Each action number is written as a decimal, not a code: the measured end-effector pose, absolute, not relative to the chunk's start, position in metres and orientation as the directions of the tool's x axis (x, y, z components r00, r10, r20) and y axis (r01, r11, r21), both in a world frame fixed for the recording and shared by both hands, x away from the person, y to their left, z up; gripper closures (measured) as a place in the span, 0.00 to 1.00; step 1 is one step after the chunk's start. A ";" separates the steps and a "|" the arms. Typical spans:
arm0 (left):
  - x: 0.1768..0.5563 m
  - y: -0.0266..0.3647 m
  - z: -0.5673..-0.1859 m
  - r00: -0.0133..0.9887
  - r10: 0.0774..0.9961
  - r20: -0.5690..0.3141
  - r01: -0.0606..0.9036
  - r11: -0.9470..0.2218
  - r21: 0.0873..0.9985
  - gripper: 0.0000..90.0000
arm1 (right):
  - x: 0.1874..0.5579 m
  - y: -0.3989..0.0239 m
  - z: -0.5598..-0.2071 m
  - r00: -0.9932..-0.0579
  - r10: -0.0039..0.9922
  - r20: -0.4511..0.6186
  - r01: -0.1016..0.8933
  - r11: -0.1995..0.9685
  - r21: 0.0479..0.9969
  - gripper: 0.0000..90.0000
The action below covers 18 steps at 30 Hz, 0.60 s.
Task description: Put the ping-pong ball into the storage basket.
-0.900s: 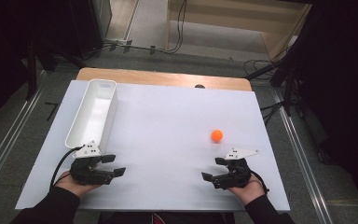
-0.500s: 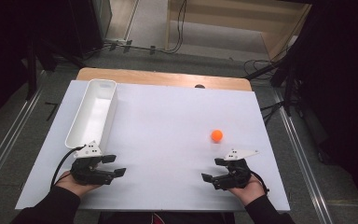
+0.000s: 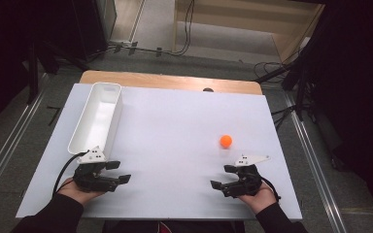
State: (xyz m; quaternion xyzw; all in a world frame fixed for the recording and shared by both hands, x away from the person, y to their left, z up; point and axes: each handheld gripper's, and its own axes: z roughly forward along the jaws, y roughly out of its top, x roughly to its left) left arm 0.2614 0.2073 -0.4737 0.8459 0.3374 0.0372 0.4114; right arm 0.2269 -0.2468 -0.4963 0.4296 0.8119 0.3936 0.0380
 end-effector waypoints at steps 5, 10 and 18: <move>0.262 0.207 -0.474 0.774 0.599 -0.205 0.534 -0.445 0.719 0.35 | 0.227 -0.247 -0.497 -0.626 0.727 0.283 0.673 0.320 0.667 0.14; 0.263 0.208 -0.475 0.773 0.601 -0.204 0.536 -0.446 0.717 0.35 | 0.227 -0.247 -0.497 -0.630 0.722 0.285 0.672 0.323 0.666 0.15; 0.263 0.207 -0.475 0.768 0.609 -0.200 0.540 -0.447 0.713 0.35 | 0.227 -0.248 -0.497 -0.631 0.723 0.281 0.671 0.328 0.664 0.14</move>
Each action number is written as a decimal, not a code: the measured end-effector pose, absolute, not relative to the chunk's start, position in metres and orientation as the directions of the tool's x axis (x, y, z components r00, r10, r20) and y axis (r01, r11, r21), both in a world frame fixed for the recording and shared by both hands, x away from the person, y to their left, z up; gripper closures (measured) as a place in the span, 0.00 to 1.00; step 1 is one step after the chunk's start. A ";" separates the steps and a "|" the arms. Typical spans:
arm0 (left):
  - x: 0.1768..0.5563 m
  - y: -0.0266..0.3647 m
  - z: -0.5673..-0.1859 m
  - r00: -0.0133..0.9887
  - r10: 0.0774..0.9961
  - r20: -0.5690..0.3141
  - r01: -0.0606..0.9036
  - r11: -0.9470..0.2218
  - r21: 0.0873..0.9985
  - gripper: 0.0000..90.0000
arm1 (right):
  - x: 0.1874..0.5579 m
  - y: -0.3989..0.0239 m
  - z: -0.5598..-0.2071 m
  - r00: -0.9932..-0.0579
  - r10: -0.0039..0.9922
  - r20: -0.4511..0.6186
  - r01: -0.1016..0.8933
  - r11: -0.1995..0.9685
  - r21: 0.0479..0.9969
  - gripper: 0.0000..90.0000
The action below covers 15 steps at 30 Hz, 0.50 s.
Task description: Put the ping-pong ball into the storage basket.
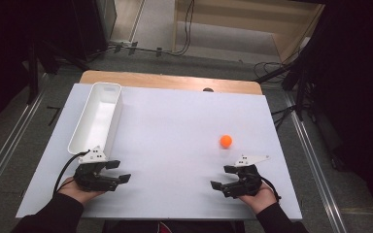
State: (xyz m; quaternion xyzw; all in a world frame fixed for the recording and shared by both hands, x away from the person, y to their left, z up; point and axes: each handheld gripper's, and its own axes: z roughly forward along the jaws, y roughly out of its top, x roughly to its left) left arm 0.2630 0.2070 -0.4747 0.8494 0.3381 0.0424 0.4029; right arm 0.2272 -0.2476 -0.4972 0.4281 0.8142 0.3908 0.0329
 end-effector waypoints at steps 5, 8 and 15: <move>0.263 0.207 -0.475 0.768 0.608 -0.200 0.539 -0.446 0.714 0.35 | 0.228 -0.247 -0.498 -0.634 0.721 0.278 0.668 0.330 0.667 0.14; 0.263 0.207 -0.475 0.768 0.607 -0.204 0.541 -0.446 0.713 0.35 | 0.228 -0.247 -0.498 -0.632 0.723 0.281 0.672 0.329 0.664 0.14; 0.263 0.213 -0.475 0.769 0.604 -0.207 0.543 -0.448 0.710 0.35 | 0.227 -0.248 -0.497 -0.632 0.722 0.282 0.671 0.328 0.665 0.15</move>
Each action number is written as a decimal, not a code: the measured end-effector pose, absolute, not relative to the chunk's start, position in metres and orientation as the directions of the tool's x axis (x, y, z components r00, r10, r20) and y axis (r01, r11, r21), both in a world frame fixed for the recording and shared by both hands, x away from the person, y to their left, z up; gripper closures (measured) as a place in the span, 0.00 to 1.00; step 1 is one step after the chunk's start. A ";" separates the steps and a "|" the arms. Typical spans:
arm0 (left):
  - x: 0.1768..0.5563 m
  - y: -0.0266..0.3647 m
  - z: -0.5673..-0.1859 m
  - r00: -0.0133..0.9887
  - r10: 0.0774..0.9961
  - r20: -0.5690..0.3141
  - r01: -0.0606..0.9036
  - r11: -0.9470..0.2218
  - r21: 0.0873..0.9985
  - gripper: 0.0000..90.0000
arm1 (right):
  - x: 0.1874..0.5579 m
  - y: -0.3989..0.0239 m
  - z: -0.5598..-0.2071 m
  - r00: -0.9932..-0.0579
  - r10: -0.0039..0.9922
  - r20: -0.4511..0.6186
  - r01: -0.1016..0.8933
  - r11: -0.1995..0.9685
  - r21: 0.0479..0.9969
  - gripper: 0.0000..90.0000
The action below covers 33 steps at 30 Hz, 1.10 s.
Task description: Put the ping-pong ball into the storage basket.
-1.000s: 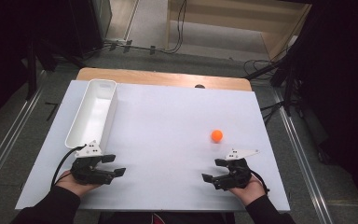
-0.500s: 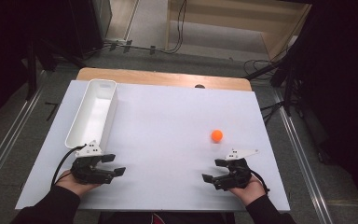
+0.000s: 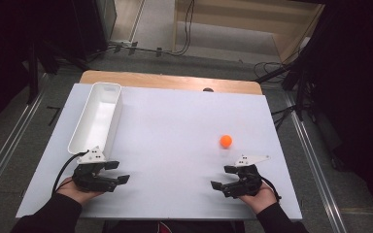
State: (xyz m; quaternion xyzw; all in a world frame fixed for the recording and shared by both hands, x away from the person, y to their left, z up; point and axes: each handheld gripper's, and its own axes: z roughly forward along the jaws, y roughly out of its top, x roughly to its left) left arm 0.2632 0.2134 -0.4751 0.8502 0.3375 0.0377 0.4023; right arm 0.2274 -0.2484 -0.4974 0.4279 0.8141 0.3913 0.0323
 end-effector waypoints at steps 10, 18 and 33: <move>0.262 0.212 -0.475 0.773 0.596 -0.216 0.542 -0.444 0.713 0.32 | 0.229 -0.252 -0.497 -0.614 0.739 0.279 0.676 0.310 0.668 0.14; 0.263 0.213 -0.474 0.772 0.595 -0.224 0.546 -0.439 0.714 0.32 | 0.230 -0.261 -0.495 -0.581 0.770 0.265 0.679 0.278 0.679 0.14; 0.263 0.210 -0.473 0.784 0.574 -0.238 0.540 -0.442 0.716 0.25 | 0.231 -0.273 -0.493 -0.528 0.812 0.248 0.682 0.231 0.694 0.14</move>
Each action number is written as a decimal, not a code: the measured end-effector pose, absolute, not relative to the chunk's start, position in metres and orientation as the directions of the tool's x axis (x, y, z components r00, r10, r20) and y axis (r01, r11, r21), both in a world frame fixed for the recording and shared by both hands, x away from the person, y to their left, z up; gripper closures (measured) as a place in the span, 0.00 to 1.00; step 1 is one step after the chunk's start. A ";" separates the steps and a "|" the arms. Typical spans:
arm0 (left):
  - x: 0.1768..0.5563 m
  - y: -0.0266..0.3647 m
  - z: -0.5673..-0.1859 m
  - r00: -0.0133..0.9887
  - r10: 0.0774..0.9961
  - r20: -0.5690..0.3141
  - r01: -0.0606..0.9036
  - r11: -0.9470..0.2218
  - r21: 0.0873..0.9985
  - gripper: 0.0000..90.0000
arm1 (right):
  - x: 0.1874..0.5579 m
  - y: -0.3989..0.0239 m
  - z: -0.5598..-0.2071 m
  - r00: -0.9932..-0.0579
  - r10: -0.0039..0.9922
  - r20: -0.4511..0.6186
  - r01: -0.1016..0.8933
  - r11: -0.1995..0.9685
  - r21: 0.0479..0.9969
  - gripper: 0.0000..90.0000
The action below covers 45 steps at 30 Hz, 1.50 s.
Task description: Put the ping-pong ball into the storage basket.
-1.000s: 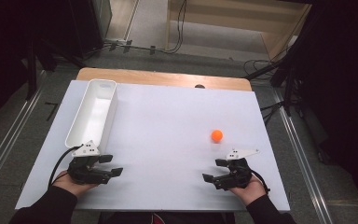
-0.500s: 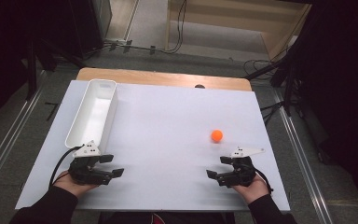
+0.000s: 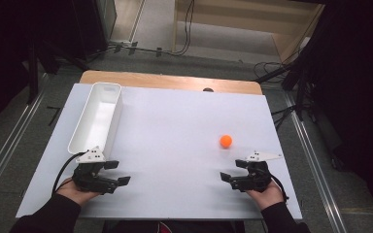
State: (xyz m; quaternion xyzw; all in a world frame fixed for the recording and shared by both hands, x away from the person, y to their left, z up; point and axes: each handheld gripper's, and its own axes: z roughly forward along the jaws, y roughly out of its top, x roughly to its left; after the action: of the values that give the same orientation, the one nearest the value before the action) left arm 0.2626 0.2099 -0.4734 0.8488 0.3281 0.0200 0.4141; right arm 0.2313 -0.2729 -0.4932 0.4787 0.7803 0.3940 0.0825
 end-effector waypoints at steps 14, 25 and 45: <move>0.262 0.207 -0.473 0.792 0.559 -0.245 0.539 -0.452 0.710 0.21 | 0.234 -0.280 -0.491 -0.495 0.831 0.254 0.680 0.188 0.708 0.10; 0.262 0.206 -0.474 0.796 0.558 -0.234 0.529 -0.454 0.717 0.22 | 0.241 -0.282 -0.489 -0.482 0.848 0.219 0.676 0.201 0.709 0.01; 0.261 0.205 -0.475 0.802 0.548 -0.238 0.529 -0.466 0.709 0.22 | 0.258 -0.282 -0.478 -0.467 0.858 0.214 0.668 0.184 0.721 0.01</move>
State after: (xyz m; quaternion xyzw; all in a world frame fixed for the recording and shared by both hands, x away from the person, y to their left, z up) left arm 0.2610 0.2049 -0.4745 0.8562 0.3144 0.0116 0.4099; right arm 0.2578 -0.2823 -0.4777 0.5019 0.7600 0.3949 0.1202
